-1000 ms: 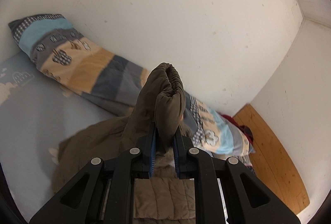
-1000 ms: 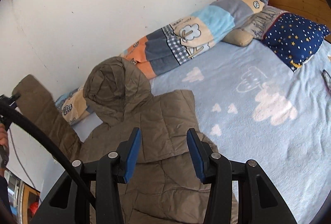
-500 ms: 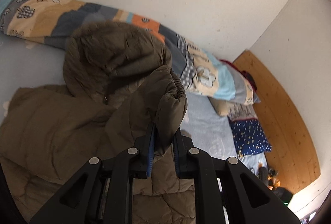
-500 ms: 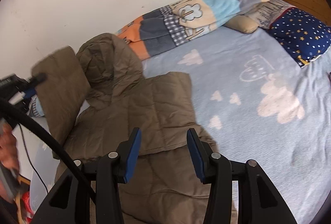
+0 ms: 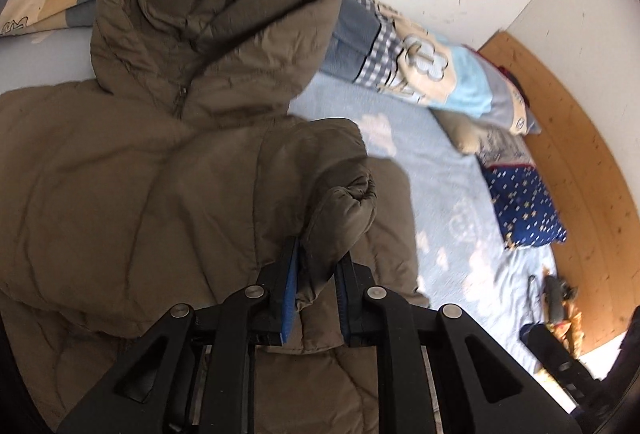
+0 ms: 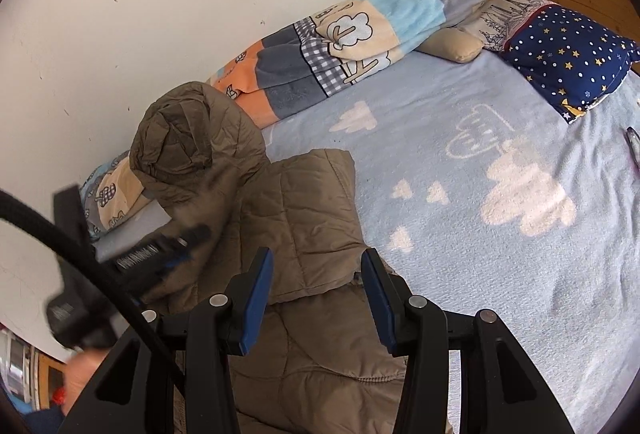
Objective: Fold large clothes
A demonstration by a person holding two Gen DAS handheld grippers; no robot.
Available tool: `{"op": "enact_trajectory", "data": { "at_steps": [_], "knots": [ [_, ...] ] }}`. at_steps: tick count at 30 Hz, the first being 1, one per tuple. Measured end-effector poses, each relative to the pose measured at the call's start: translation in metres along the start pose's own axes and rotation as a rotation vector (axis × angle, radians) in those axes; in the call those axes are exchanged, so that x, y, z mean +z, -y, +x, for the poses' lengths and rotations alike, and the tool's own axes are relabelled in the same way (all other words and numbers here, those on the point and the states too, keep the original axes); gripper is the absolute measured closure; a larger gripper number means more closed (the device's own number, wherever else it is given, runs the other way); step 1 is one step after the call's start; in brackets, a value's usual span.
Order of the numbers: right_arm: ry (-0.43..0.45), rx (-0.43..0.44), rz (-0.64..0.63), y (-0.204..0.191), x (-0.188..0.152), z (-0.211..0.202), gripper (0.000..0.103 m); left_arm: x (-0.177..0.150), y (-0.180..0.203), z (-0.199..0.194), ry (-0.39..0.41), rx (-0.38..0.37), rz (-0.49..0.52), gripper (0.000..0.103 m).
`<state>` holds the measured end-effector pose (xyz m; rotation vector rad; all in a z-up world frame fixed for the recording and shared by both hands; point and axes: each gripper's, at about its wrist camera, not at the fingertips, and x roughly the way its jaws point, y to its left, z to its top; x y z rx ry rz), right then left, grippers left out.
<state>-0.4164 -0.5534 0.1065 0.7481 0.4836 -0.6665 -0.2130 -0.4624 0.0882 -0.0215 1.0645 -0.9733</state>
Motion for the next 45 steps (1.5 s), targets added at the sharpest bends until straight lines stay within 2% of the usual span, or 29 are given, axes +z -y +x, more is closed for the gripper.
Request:
{"op": "enact_trajectory", "data": {
  "at_steps": [3, 7, 10, 13, 16, 21, 23, 26, 27, 30, 32, 35, 39, 41, 42, 43, 45],
  "knots": [
    [0.001, 0.003, 0.006, 0.000, 0.000, 0.000, 0.053, -0.008, -0.003, 0.009, -0.034, 0.001, -0.028, 0.078],
    [-0.004, 0.008, 0.005, -0.001, 0.000, 0.000, 0.053, -0.014, 0.000, 0.004, -0.074, -0.051, -0.052, 0.043],
    [-0.005, 0.023, 0.024, 0.001, 0.001, 0.001, 0.053, -0.013, 0.006, -0.022, -0.055, -0.103, -0.027, 0.043],
    [-0.016, 0.082, 0.075, 0.007, 0.002, 0.004, 0.053, -0.006, -0.003, -0.057, 0.014, -0.099, 0.010, 0.040],
    [-0.051, 0.140, 0.120, 0.009, -0.002, 0.012, 0.053, 0.010, -0.041, -0.087, 0.085, 0.013, 0.011, 0.036],
    [-0.068, 0.127, 0.089, -0.002, -0.009, 0.018, 0.053, 0.038, -0.138, -0.112, 0.106, 0.293, -0.050, 0.036],
    [-0.066, 0.122, 0.078, -0.004, -0.010, 0.019, 0.053, 0.040, -0.171, -0.115, 0.106, 0.375, -0.098, 0.036],
    [-0.074, 0.112, 0.066, -0.007, -0.012, 0.023, 0.053, 0.034, -0.207, -0.101, 0.027, 0.399, -0.151, 0.036],
    [-0.080, 0.111, 0.062, -0.008, -0.013, 0.026, 0.053, 0.029, -0.212, -0.088, -0.024, 0.408, -0.134, 0.036],
    [-0.094, 0.106, 0.044, -0.012, -0.015, 0.031, 0.053, 0.021, -0.202, -0.069, -0.041, 0.477, -0.040, 0.035],
    [-0.100, 0.113, 0.027, -0.016, -0.017, 0.034, 0.053, 0.023, -0.196, -0.070, -0.037, 0.487, -0.036, 0.035],
    [-0.070, 0.111, -0.044, -0.033, -0.015, 0.037, 0.053, 0.025, -0.187, -0.081, -0.006, 0.436, -0.027, 0.035],
    [-0.079, 0.194, -0.109, -0.064, -0.008, 0.056, 0.053, 0.028, -0.183, -0.094, 0.041, 0.444, 0.046, 0.035],
    [-0.105, 0.225, -0.157, -0.086, -0.008, 0.074, 0.059, 0.029, -0.189, -0.089, 0.023, 0.454, 0.044, 0.035],
    [-0.118, 0.228, -0.181, -0.096, -0.008, 0.084, 0.067, 0.028, -0.193, -0.087, 0.015, 0.454, 0.040, 0.035],
    [-0.136, 0.224, -0.190, -0.103, -0.007, 0.095, 0.071, 0.027, -0.197, -0.085, 0.008, 0.450, 0.037, 0.034],
    [-0.170, 0.203, -0.198, -0.110, -0.004, 0.115, 0.072, 0.023, -0.204, -0.080, 0.000, 0.438, 0.030, 0.033]
  ]
}}
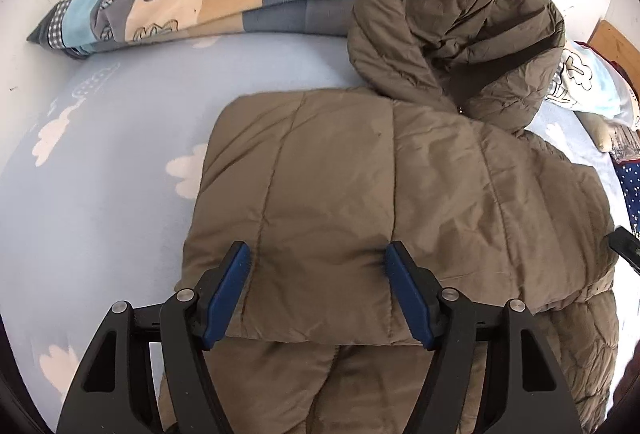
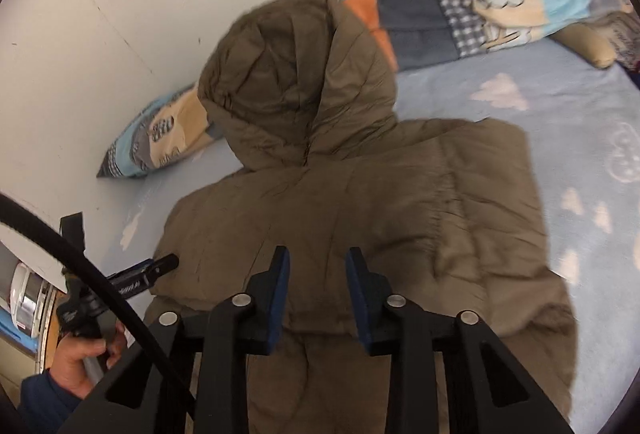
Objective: Fold large clothes
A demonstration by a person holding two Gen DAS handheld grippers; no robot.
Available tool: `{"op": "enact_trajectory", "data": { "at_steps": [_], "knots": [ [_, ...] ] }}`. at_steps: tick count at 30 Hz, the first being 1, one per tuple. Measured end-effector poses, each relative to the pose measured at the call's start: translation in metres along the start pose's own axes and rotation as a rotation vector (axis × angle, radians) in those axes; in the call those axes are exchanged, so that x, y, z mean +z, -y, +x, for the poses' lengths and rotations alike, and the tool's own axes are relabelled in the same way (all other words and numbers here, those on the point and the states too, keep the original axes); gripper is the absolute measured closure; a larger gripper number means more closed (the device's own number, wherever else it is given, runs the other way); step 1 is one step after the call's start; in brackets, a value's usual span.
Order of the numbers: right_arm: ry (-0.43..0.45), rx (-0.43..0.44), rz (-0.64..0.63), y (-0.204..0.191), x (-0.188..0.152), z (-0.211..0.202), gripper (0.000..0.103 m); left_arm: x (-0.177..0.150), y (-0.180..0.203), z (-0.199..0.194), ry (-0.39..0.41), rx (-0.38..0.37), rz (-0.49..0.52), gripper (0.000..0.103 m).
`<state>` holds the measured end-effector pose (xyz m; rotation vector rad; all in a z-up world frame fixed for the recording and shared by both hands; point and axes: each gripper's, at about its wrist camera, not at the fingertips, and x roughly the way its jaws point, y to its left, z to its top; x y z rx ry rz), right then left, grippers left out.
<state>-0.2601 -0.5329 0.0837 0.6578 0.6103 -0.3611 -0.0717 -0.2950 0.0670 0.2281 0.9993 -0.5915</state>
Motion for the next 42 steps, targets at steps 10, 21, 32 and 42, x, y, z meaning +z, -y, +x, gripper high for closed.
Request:
{"op": "enact_trajectory", "data": {
  "at_steps": [10, 21, 32, 42],
  "knots": [
    [-0.176, -0.070, 0.117, 0.047, -0.005, 0.054, 0.093, -0.003, -0.002, 0.007, -0.042, -0.014, -0.059, 0.026],
    [-0.103, -0.080, -0.006, 0.015, -0.035, -0.048, 0.085, -0.065, -0.021, -0.093, 0.041, -0.089, -0.044, 0.026],
    [-0.216, -0.136, -0.010, 0.034, -0.127, -0.066, 0.081, -0.157, -0.043, -0.063, -0.163, -0.071, -0.091, 0.026],
    [-0.127, -0.027, 0.084, 0.076, -0.141, -0.143, 0.053, -0.203, -0.120, -0.146, -0.059, -0.212, -0.201, 0.026]
  ]
}}
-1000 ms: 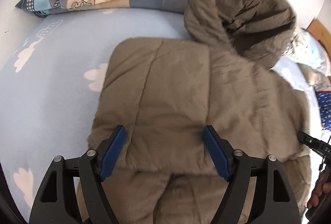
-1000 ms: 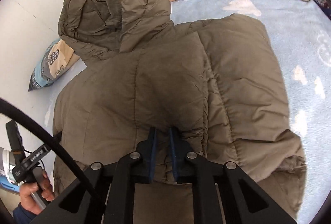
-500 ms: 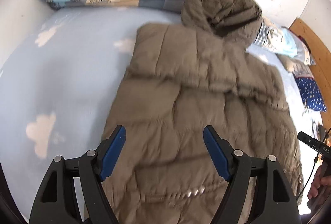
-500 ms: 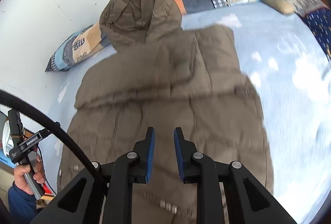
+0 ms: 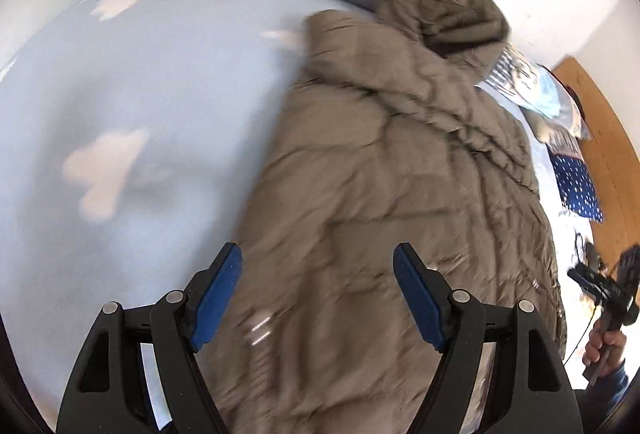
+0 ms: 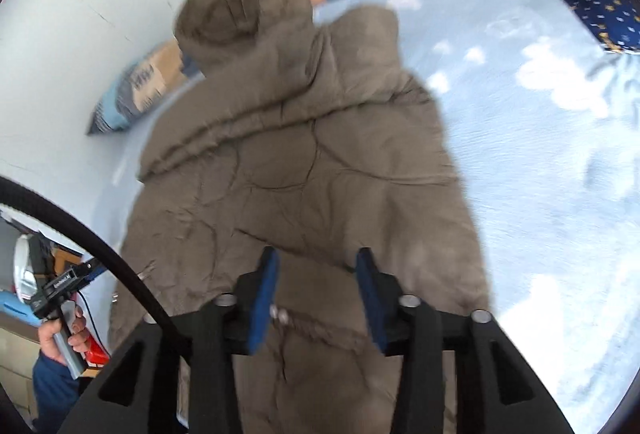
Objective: Fold large clothes
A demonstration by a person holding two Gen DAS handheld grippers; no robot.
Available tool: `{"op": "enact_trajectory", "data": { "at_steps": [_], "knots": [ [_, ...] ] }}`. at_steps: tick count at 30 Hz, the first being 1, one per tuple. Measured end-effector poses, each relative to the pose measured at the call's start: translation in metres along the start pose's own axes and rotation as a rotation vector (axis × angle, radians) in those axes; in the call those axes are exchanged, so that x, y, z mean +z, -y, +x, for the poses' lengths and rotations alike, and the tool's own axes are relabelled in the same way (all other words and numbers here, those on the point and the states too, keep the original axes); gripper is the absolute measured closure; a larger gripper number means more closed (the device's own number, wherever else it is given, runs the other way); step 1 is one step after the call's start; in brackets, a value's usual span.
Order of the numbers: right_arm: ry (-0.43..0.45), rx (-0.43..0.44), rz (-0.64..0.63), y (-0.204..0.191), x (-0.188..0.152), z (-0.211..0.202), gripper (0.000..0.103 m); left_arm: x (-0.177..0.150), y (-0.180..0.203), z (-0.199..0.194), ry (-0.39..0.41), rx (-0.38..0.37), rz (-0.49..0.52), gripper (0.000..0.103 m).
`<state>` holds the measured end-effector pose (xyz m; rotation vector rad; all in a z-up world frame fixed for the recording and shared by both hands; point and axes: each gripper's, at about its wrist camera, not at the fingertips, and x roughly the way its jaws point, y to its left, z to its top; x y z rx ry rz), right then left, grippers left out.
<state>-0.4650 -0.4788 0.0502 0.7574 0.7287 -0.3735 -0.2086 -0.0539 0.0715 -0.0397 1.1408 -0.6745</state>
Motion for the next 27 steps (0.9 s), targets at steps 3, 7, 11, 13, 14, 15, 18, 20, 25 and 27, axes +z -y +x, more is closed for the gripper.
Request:
{"op": "enact_trajectory", "data": {
  "at_steps": [3, 7, 11, 13, 14, 15, 18, 20, 25, 27],
  "knots": [
    [0.011, 0.020, 0.074, 0.035, -0.028, -0.025, 0.052, -0.024, -0.036, -0.002, -0.038, -0.024, -0.061, 0.026],
    [-0.018, -0.008, 0.191, 0.076, -0.064, -0.037, 0.051, -0.049, -0.070, 0.006, -0.098, -0.053, -0.183, 0.026],
    [-0.022, 0.019, 0.284, 0.095, -0.080, -0.040, 0.050, -0.054, -0.066, 0.006, -0.102, -0.096, -0.197, 0.026],
    [-0.029, 0.019, 0.294, 0.096, -0.085, -0.039, 0.045, -0.060, -0.056, 0.008, -0.123, -0.137, -0.180, 0.026],
    [-0.040, 0.027, 0.293, 0.095, -0.088, -0.037, 0.044, -0.065, -0.050, 0.011, -0.143, -0.147, -0.163, 0.027],
    [-0.051, 0.034, 0.290, 0.093, -0.092, -0.035, 0.040, -0.069, -0.045, 0.013, -0.153, -0.141, -0.146, 0.028],
    [-0.095, 0.040, 0.278, 0.090, -0.103, -0.025, 0.038, -0.080, -0.027, 0.015, -0.136, -0.066, -0.053, 0.031],
    [-0.121, 0.045, 0.262, 0.087, -0.110, -0.019, 0.037, -0.082, -0.023, 0.014, -0.120, -0.051, -0.037, 0.051],
    [-0.093, 0.041, 0.174, 0.070, -0.109, -0.022, 0.082, -0.086, -0.023, 0.001, -0.069, -0.065, -0.039, 0.083],
    [-0.062, 0.023, 0.135, 0.061, -0.110, -0.031, 0.083, -0.089, -0.017, -0.004, -0.056, -0.049, -0.015, 0.085]
  ]
}}
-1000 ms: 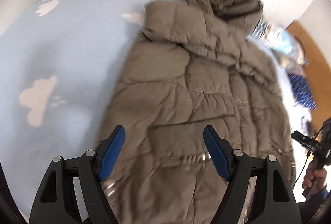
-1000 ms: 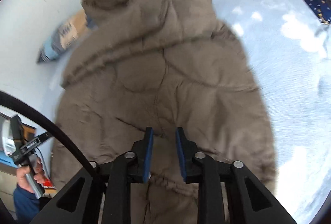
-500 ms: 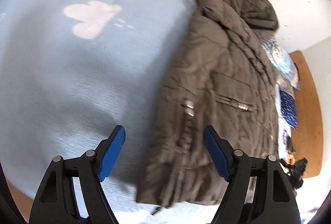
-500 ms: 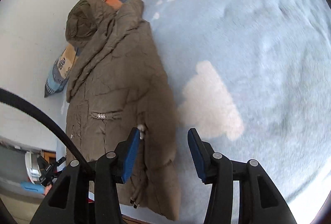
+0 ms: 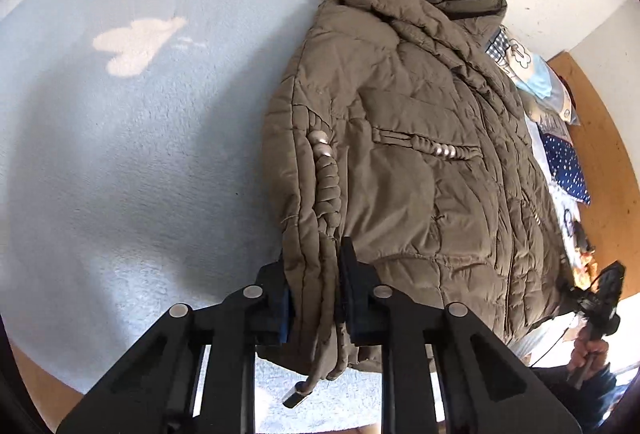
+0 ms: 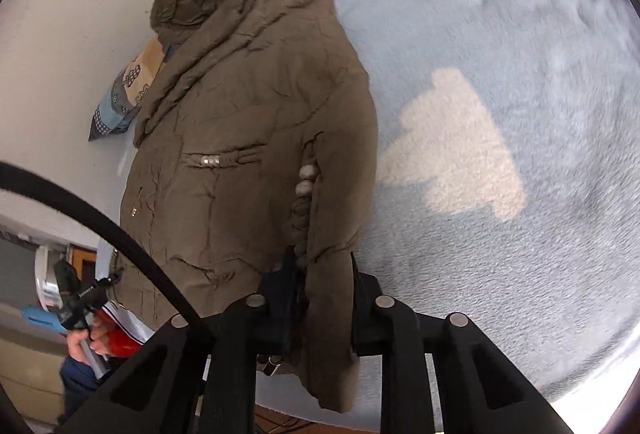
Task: Fold large clothes
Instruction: 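Grasp the jacket side edge with both tools and fold it toward the zipper line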
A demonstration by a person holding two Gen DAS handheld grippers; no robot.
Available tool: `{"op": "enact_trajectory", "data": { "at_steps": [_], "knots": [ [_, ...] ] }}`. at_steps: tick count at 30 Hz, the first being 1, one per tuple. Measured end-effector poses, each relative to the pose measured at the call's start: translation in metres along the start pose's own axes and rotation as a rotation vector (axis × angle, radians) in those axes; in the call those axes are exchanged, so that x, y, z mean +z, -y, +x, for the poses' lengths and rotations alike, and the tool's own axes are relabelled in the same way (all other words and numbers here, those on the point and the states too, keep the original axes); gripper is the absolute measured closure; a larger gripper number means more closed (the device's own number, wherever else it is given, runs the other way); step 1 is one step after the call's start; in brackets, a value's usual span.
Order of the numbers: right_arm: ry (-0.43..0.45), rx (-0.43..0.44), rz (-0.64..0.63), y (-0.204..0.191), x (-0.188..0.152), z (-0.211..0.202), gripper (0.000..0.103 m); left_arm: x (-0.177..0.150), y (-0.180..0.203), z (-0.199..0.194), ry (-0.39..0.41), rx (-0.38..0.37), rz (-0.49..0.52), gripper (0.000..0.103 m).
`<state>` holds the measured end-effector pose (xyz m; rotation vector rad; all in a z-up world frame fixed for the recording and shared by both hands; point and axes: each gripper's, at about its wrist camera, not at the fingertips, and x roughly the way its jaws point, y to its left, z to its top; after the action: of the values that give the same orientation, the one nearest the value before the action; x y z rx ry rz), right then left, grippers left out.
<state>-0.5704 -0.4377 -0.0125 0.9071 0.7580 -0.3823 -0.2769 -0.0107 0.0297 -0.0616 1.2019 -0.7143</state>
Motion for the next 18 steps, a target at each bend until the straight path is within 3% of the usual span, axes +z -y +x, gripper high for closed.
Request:
{"op": "enact_trajectory", "data": {
  "at_steps": [6, 15, 18],
  "knots": [
    [0.068, 0.003, -0.025, -0.009, -0.006, -0.020, 0.086, -0.006, 0.007, -0.006, -0.002, 0.015, 0.013, 0.088],
    [0.051, -0.068, -0.093, -0.021, -0.032, -0.051, 0.086, -0.033, 0.009, -0.022, -0.044, 0.020, 0.035, 0.088],
    [0.036, -0.113, -0.074, -0.015, -0.034, -0.055, 0.085, -0.029, 0.006, -0.012, -0.063, 0.117, 0.042, 0.071]
  ]
}}
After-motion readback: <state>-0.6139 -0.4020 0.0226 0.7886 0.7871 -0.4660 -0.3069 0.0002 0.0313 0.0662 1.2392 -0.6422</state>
